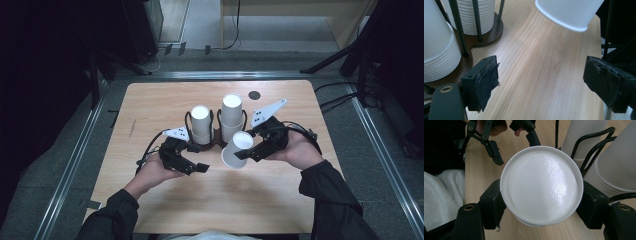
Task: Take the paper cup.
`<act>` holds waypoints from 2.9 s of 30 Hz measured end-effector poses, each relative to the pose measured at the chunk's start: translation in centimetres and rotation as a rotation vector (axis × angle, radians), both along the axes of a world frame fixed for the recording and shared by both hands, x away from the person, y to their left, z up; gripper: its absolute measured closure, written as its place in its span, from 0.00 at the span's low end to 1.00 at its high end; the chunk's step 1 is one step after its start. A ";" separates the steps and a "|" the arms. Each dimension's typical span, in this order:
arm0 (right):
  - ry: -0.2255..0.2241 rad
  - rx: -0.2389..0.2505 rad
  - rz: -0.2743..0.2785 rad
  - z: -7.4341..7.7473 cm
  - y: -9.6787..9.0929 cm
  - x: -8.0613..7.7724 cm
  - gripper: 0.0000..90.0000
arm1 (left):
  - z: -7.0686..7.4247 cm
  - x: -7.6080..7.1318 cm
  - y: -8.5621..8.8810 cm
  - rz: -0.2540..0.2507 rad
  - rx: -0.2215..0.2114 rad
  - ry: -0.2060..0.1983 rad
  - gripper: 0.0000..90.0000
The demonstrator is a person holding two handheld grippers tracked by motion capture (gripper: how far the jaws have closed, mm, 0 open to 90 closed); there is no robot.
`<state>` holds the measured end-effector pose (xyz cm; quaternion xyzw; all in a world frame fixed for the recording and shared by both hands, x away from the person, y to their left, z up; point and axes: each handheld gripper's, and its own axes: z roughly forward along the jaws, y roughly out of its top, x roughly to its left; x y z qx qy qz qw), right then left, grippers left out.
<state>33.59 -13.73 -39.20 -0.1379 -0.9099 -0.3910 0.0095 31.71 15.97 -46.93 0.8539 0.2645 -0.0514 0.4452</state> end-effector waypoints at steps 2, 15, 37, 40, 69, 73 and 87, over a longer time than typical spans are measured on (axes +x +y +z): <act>0.011 0.014 -0.004 -0.6 -0.1 -0.2 0.35 | 0.0 0.1 -0.1 -0.009 -0.007 0.002 0.14; 0.016 0.075 -0.017 -3.7 0.2 -1.1 0.35 | -0.4 0.2 -1.1 -0.061 -0.028 -0.010 0.15; 0.071 0.175 -0.023 -5.5 2.4 -1.3 0.35 | -1.3 0.3 -2.6 -0.137 -0.041 -0.029 0.15; 0.078 0.181 -0.024 -5.5 2.5 -1.3 0.35 | -1.3 0.2 -2.8 -0.147 -0.040 -0.040 0.15; 0.085 0.208 -0.027 -5.2 2.8 -1.1 0.27 | -0.2 0.1 -2.3 -0.186 -0.040 -0.097 0.32; 0.080 0.188 -0.024 -5.2 2.4 -1.1 0.25 | 0.1 0.3 -1.7 -0.177 -0.028 -0.100 0.31; 0.027 0.089 -0.012 -6.7 1.9 -2.3 0.30 | 0.4 0.3 -1.4 -0.234 0.096 -0.089 0.31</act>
